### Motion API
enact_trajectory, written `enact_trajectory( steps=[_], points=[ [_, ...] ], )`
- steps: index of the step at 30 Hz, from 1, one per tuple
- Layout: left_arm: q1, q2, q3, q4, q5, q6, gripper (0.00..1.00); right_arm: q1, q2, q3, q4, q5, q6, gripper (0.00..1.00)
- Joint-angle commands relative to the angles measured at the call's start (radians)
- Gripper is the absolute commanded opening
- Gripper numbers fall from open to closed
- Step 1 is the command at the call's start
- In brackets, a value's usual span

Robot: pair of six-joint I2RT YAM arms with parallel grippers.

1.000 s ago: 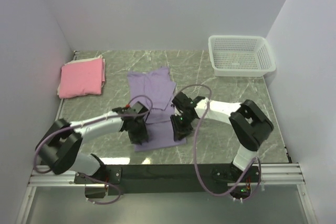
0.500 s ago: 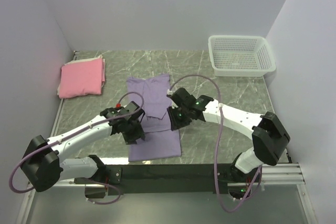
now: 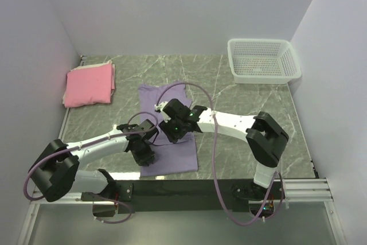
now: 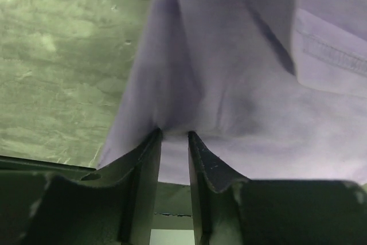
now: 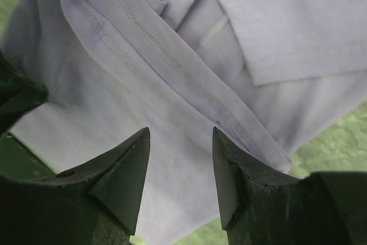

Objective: Fold and stack the t-shirts
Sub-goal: Fold the tshirt

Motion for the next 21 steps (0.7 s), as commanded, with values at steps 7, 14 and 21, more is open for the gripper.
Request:
enact_trajectory(
  steps=[7, 14, 21],
  points=[
    [-0.001, -0.064, -0.111, 0.067, 0.056, -0.109, 0.32, 0.065, 0.062, 0.001, 0.099, 0.180, -0.108, 0.55],
    [0.001, -0.074, -0.131, 0.067, 0.059, -0.119, 0.32, 0.074, 0.108, 0.006, 0.102, 0.197, -0.168, 0.55],
    [0.002, -0.044, -0.121, 0.066, 0.068, -0.100, 0.31, 0.054, 0.146, 0.018, 0.118, 0.267, -0.159, 0.55]
  ],
)
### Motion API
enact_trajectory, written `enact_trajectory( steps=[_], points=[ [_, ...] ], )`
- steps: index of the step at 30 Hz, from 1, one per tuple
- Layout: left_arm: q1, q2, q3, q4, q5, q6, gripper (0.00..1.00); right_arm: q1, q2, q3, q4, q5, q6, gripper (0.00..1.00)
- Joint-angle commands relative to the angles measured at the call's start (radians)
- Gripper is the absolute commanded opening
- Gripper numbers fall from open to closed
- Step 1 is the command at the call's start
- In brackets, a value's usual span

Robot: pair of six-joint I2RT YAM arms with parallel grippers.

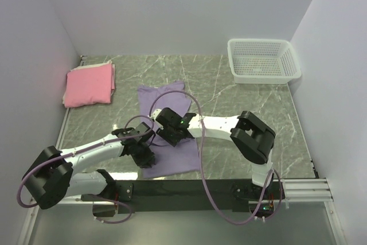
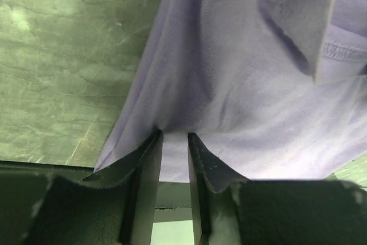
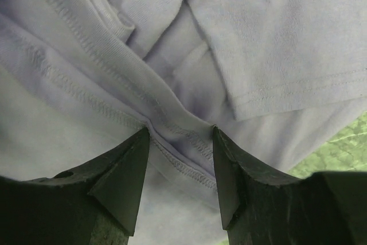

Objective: Fold and stack the t-shirts
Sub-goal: Fold the tshirt

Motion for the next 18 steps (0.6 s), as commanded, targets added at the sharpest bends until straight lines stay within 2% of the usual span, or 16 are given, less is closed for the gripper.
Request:
enact_trajectory(
  steps=[1, 5, 9, 18],
  points=[
    [-0.002, 0.040, -0.031, -0.023, -0.001, 0.001, 0.31, -0.020, 0.030, 0.029, 0.041, 0.078, 0.003, 0.55],
    [-0.003, 0.039, -0.031, -0.033, -0.003, 0.006, 0.31, -0.101, 0.048, 0.098, 0.020, 0.105, 0.101, 0.54],
    [-0.003, 0.031, -0.035, -0.031, -0.005, 0.003, 0.31, -0.159, 0.001, 0.121, 0.031, 0.043, 0.179, 0.53],
    [-0.005, 0.030, -0.022, -0.034, -0.018, 0.010, 0.31, -0.071, -0.127, -0.032, 0.057, -0.065, 0.054, 0.54]
  ],
)
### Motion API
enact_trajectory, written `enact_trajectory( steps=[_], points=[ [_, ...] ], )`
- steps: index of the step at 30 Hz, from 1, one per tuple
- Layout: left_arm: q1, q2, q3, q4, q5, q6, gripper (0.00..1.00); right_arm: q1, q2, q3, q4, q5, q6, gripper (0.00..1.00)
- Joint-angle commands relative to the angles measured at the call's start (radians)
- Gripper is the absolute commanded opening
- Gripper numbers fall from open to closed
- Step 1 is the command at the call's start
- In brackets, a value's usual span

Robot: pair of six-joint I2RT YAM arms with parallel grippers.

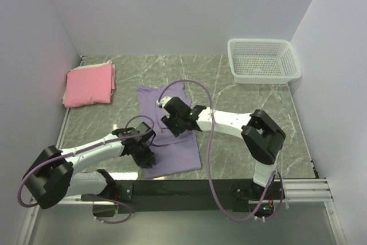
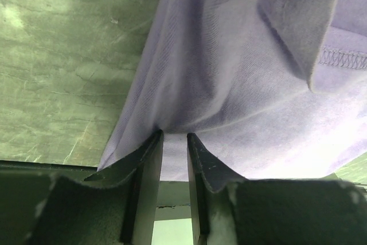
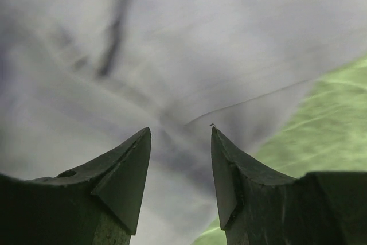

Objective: Fold and stack the t-shirts
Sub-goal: Fold the tshirt

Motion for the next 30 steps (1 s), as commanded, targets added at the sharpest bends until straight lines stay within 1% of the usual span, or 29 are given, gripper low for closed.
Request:
enact_trajectory(
  steps=[1, 6, 7, 8, 15, 19, 24, 27, 30],
  points=[
    [-0.005, 0.020, -0.024, -0.036, -0.032, 0.009, 0.30, 0.070, -0.080, -0.054, 0.027, -0.050, -0.042, 0.54],
    [-0.005, -0.003, -0.033, -0.033, -0.031, 0.006, 0.30, 0.112, -0.101, -0.114, 0.042, -0.039, -0.050, 0.56],
    [-0.005, -0.006, -0.035, -0.031, -0.032, 0.004, 0.30, 0.115, -0.094, -0.115, 0.039, -0.035, -0.082, 0.56],
    [-0.005, -0.011, -0.036, -0.031, -0.031, 0.006, 0.30, 0.126, -0.076, -0.108, 0.033, -0.025, -0.088, 0.59],
    [-0.005, -0.018, -0.036, -0.041, -0.034, 0.001, 0.30, 0.147, -0.005, -0.081, 0.029, 0.106, -0.111, 0.60],
    [-0.005, -0.032, -0.044, -0.047, -0.029, -0.003, 0.30, 0.144, 0.024, -0.062, 0.033, 0.152, -0.133, 0.60],
    [-0.005, -0.032, -0.046, -0.057, -0.029, 0.000, 0.30, 0.107, 0.028, -0.023, 0.036, 0.176, -0.123, 0.60],
    [-0.005, -0.037, -0.047, -0.059, -0.028, 0.001, 0.30, 0.062, 0.031, 0.007, 0.036, 0.177, -0.120, 0.59],
    [-0.006, -0.041, -0.053, -0.056, -0.023, 0.003, 0.30, -0.003, 0.080, 0.060, 0.021, 0.176, -0.097, 0.59]
  ],
)
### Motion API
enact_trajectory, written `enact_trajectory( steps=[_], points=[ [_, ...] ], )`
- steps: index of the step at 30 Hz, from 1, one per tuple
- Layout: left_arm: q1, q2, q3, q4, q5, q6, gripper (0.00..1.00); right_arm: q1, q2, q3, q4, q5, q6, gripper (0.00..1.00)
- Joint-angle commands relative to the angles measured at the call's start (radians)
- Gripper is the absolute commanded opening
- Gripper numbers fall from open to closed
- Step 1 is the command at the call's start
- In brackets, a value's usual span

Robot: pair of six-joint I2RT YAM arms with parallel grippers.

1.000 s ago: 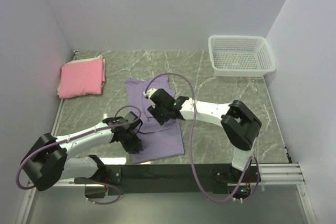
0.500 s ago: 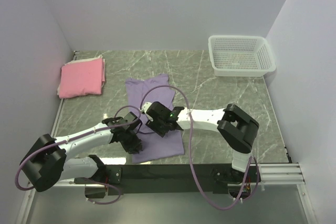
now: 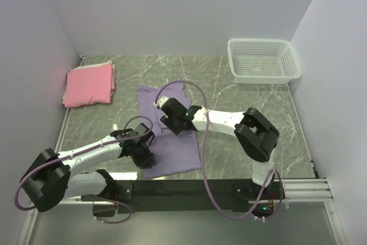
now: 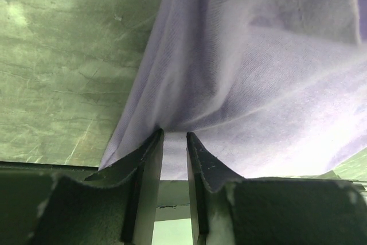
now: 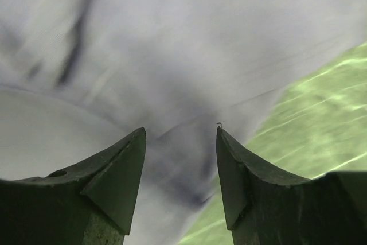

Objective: Fold and stack the t-shirts
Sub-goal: Fold the tshirt

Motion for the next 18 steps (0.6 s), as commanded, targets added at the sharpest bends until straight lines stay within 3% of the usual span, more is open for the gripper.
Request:
enact_trajectory(
  steps=[1, 8, 13, 18],
  points=[
    [-0.006, -0.007, -0.036, -0.060, -0.019, 0.004, 0.30, -0.097, 0.064, 0.105, 0.006, 0.039, 0.025, 0.59],
    [-0.005, -0.012, -0.024, -0.068, -0.033, 0.011, 0.30, -0.173, 0.107, 0.231, -0.089, -0.017, 0.119, 0.57],
    [-0.005, 0.005, 0.011, -0.075, -0.050, 0.024, 0.30, -0.171, -0.083, 0.061, -0.029, -0.132, 0.131, 0.56],
    [-0.005, 0.002, 0.022, -0.080, -0.050, 0.029, 0.31, -0.123, -0.200, -0.083, -0.041, -0.140, 0.102, 0.53]
  ],
)
